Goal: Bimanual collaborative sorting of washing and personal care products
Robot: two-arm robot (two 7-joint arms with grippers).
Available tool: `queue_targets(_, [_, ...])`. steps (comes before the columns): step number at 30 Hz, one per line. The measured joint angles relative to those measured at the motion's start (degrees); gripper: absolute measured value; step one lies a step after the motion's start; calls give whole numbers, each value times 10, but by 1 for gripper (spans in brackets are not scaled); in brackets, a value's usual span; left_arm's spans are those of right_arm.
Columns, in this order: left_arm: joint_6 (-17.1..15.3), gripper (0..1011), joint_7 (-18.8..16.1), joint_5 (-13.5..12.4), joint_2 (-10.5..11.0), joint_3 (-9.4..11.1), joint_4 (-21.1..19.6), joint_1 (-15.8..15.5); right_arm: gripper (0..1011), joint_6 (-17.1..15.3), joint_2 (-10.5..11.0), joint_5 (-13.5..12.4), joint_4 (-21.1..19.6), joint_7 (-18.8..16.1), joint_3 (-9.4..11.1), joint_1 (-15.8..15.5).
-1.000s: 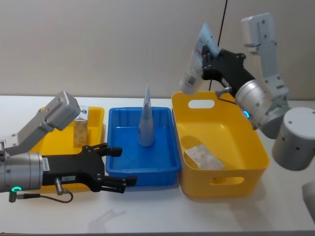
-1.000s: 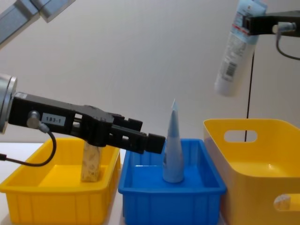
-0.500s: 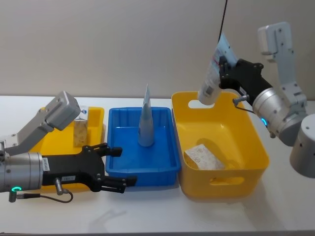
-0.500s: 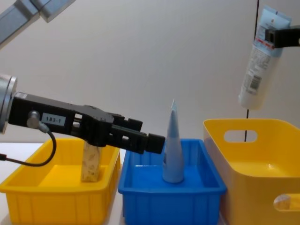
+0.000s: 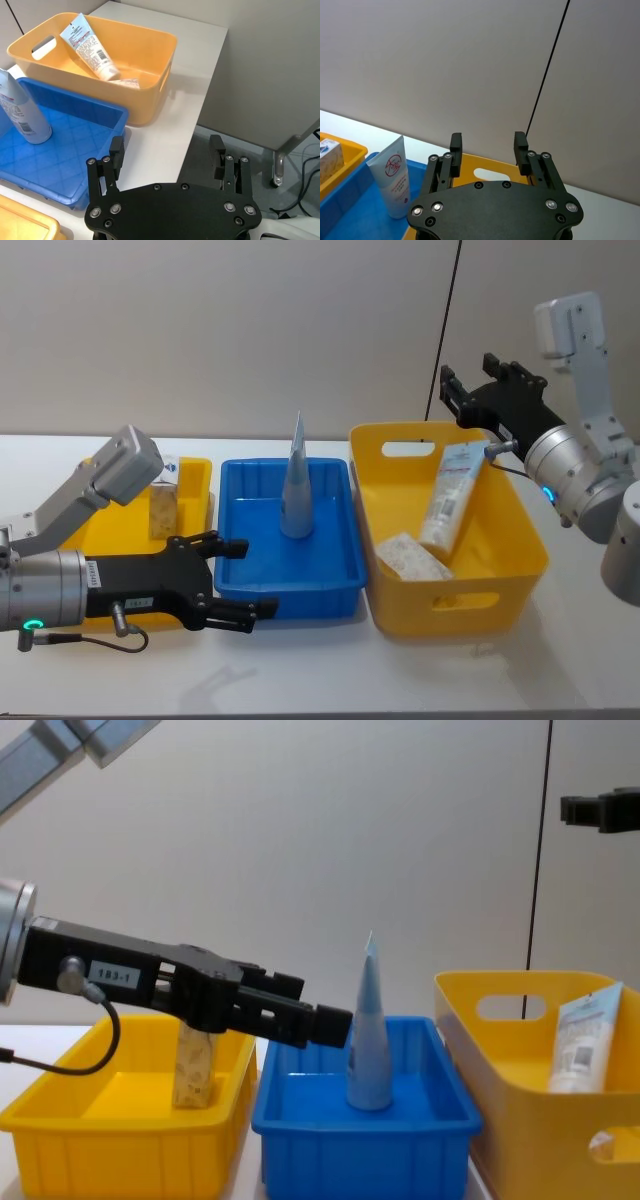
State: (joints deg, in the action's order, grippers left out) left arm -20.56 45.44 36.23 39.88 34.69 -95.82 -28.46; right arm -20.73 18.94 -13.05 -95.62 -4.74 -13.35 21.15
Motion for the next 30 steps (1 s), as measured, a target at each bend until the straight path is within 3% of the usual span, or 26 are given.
queue_targets(14, [0, 1002, 0, 0, 0, 0, 0, 0, 997, -3, 2, 0, -1, 0, 3, -3])
queue_targets(30, [0, 1002, 0, 0, 0, 0, 0, 0, 1002, -4, 3, 0, -2, 0, 4, -4])
